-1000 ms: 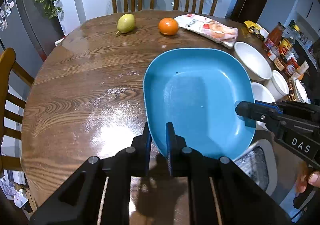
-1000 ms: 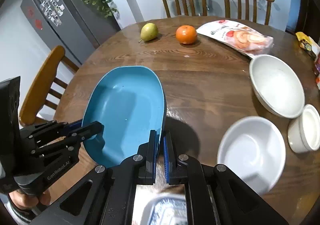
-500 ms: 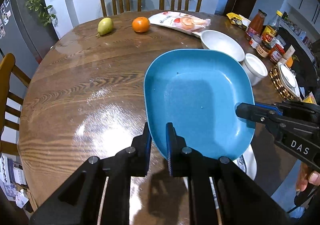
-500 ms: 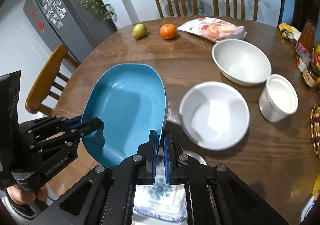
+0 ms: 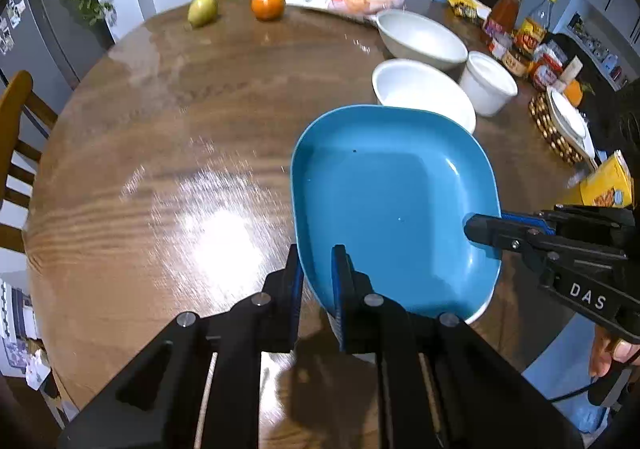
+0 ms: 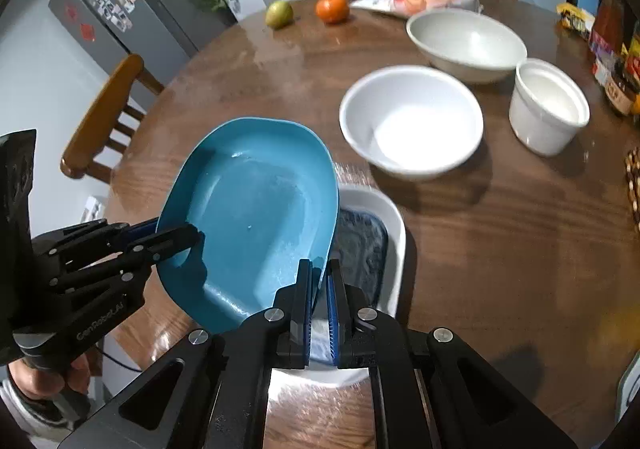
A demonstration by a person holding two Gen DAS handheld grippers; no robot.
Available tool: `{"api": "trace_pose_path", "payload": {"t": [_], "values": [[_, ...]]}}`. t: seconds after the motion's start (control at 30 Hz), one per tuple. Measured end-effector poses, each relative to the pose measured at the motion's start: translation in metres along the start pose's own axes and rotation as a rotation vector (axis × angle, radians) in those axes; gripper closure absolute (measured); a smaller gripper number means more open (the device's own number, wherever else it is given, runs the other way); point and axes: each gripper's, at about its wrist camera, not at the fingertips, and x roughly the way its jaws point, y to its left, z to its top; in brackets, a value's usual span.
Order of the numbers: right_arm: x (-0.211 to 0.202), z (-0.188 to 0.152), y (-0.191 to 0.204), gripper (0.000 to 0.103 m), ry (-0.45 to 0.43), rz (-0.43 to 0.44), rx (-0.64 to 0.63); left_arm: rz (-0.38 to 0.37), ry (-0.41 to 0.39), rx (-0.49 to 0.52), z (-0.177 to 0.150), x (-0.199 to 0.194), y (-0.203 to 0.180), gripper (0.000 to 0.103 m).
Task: Organize plates and bowls
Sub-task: 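Lower the teal dish onto the patterned plate stack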
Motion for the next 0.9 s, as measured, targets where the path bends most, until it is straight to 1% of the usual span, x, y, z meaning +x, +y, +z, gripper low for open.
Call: {"api": "trace_pose_path", "payload": {"t": [0.27,0.47,0.63,0.77,0.9], "values": [[0.011,-0.015,-0.017,0.095,0.049,-0.027,0.02,-0.021,0.072,0.004,-0.011,0.022,-0.015,0.092],[0.017,-0.02,-0.027,0.095,0.07,-0.051,0.033,-0.005,0.106,0.035,-0.013,0.035,-0.025,0.09],[0.02,-0.017,-0.024,0.095,0.065,-0.081,0.015,0.004,0.123,0.048,-0.012,0.041,-0.025,0.09],[0.02,-0.017,-0.024,0.095,0.057,-0.091,0.017,0.012,0.119,0.059,-0.009,0.042,-0.027,0.09],[0.023,-0.016,-0.02,0.095,0.062,-0.109,0.002,0.003,0.11,0.038,-0.007,0.039,-0.022,0.09]]}}
